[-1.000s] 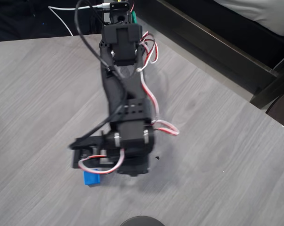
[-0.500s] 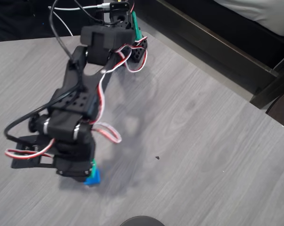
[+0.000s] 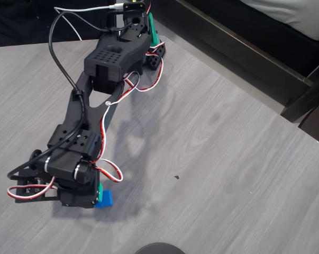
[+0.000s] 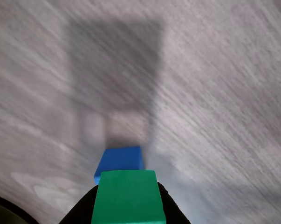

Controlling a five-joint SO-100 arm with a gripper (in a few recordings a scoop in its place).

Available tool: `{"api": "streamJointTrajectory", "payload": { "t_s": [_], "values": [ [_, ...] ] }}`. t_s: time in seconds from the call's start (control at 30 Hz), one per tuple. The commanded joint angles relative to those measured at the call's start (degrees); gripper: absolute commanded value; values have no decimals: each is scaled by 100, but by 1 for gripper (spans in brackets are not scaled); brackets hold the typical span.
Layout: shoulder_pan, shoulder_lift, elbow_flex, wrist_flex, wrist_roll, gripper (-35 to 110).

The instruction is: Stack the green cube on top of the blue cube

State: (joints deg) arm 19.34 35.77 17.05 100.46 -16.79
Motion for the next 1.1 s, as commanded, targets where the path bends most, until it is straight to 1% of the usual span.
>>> {"api": "streamJointTrajectory", "payload": {
  "t_s": [0.0, 0.33, 0.37, 0.4, 1.07],
  "values": [
    [-123, 62, -255, 35, -26, 0],
    [-264, -18, -352, 53, -18, 2],
    [-272, -35, -369, 62, -18, 9],
    [-281, -44, -369, 62, -26, 14],
    [-88, -202, -571, 79, 35, 14]
  ]
}}
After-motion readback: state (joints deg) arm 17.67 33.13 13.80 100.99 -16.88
